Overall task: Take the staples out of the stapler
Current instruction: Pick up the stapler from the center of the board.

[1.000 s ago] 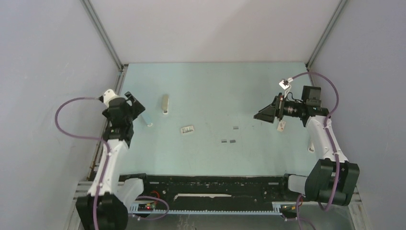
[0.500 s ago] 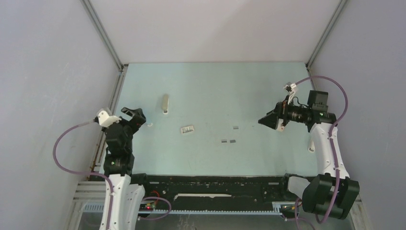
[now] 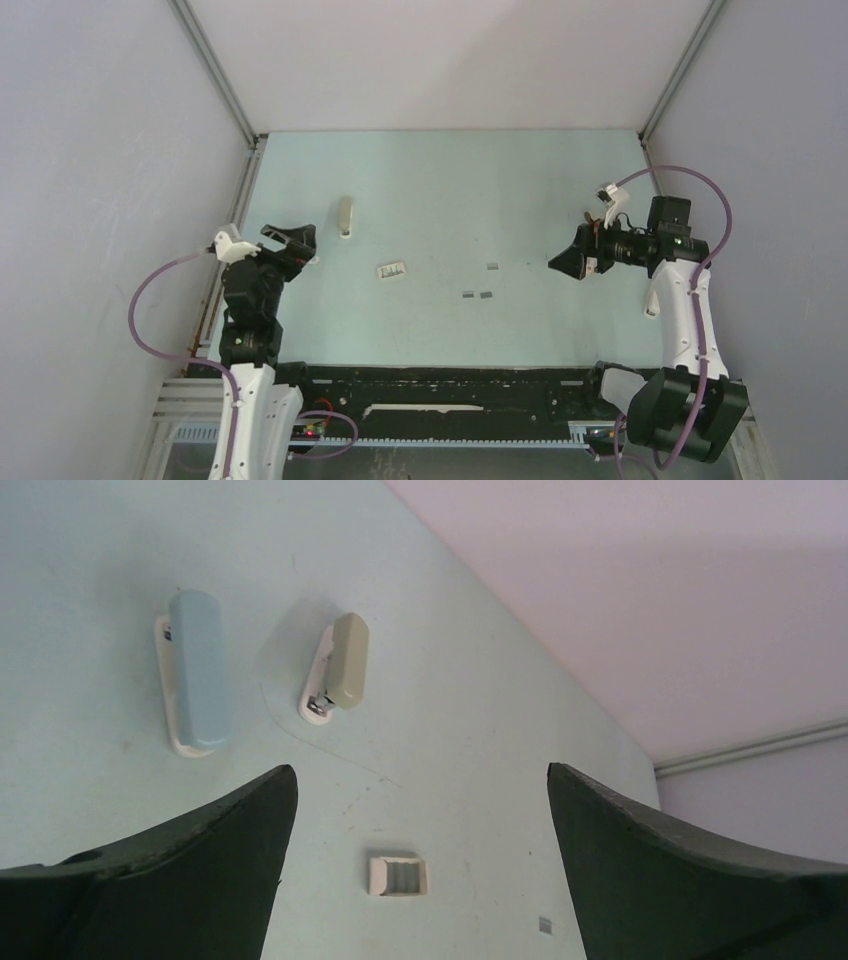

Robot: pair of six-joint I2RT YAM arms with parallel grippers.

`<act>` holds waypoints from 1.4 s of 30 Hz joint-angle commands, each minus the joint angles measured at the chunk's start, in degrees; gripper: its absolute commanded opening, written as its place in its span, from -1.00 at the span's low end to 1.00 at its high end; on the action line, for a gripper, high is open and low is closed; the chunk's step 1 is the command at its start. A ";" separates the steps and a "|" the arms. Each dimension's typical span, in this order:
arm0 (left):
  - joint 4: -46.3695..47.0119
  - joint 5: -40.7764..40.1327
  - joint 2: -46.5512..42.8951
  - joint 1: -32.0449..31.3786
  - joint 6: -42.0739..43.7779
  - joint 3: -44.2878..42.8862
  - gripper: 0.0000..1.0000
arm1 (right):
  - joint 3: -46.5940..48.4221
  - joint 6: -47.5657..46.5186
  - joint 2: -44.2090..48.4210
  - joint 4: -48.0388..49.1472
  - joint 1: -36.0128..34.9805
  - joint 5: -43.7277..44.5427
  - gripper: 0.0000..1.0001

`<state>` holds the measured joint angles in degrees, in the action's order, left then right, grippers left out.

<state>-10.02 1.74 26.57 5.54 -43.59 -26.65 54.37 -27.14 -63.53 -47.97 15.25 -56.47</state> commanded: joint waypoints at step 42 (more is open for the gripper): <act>13.87 11.78 2.04 0.30 -10.80 8.19 1.00 | 3.64 -16.73 -1.33 -15.65 15.57 15.71 0.99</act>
<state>1.30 12.27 28.86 5.54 -53.67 -20.18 55.90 -40.32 -64.49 -61.41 27.75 -42.33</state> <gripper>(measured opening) 0.996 0.994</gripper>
